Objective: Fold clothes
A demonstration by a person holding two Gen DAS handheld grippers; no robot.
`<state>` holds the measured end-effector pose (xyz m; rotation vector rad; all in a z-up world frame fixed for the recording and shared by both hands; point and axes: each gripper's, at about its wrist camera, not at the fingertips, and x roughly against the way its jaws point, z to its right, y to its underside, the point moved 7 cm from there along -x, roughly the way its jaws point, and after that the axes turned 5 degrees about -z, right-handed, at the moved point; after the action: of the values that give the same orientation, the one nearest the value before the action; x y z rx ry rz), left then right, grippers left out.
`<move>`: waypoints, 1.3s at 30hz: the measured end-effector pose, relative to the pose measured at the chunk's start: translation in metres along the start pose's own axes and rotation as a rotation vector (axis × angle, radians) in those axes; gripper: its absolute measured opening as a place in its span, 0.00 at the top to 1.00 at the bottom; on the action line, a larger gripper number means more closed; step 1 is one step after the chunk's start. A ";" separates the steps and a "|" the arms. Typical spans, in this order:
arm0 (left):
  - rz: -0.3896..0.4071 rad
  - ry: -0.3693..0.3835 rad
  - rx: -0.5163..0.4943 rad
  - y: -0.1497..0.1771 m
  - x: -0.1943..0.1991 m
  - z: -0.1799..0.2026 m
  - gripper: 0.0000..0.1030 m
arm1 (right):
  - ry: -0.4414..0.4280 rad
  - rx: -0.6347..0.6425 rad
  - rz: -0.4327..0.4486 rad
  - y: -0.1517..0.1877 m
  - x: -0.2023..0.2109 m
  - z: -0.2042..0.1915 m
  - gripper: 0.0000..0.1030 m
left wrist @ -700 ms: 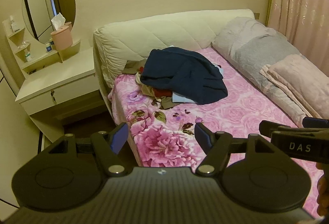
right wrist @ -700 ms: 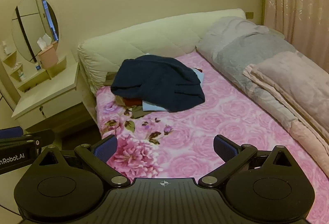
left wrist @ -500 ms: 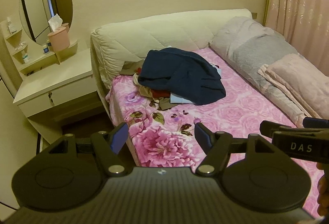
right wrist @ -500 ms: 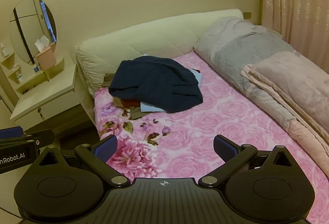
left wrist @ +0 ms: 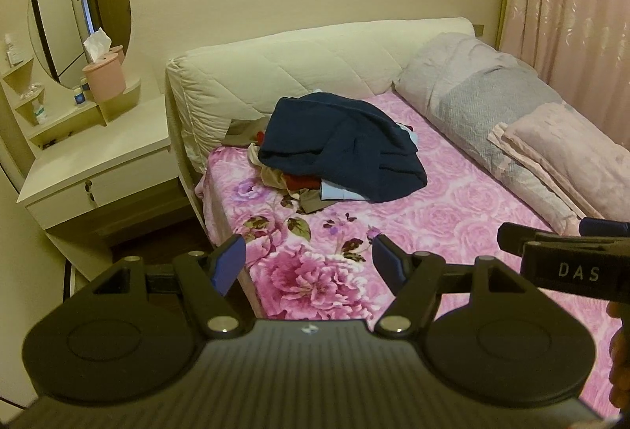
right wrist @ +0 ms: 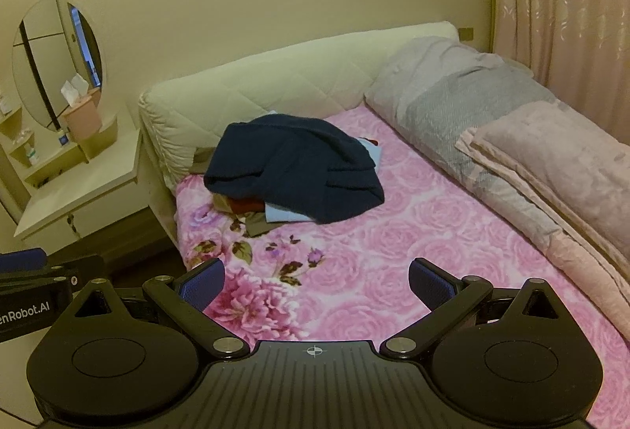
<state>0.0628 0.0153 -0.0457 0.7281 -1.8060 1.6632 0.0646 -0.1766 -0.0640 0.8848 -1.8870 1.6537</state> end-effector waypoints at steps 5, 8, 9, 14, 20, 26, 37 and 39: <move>0.002 0.003 0.001 0.001 0.000 -0.004 0.34 | 0.003 0.000 0.002 -0.002 -0.001 -0.006 0.01; 0.002 0.005 0.000 0.000 -0.001 -0.006 0.34 | 0.004 -0.001 0.006 -0.002 -0.001 -0.008 0.01; 0.001 0.004 0.000 0.000 -0.001 -0.007 0.34 | 0.004 0.000 0.008 -0.002 -0.001 -0.008 0.01; -0.004 0.001 0.008 0.001 -0.001 -0.011 0.34 | 0.003 0.007 0.003 -0.004 -0.004 -0.013 0.01; -0.006 0.001 0.005 0.000 -0.001 -0.014 0.34 | 0.000 0.009 0.001 -0.003 -0.006 -0.019 0.01; -0.001 0.002 0.004 -0.002 -0.001 -0.014 0.34 | -0.001 0.008 0.004 -0.004 -0.007 -0.019 0.01; -0.006 0.017 -0.012 -0.006 -0.003 -0.012 0.34 | 0.014 -0.006 0.009 -0.006 -0.007 -0.011 0.01; -0.006 0.017 -0.016 -0.006 -0.003 -0.012 0.34 | 0.013 -0.009 0.011 -0.006 -0.006 -0.010 0.01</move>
<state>0.0697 0.0264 -0.0426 0.7099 -1.8021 1.6450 0.0728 -0.1657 -0.0628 0.8590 -1.8924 1.6526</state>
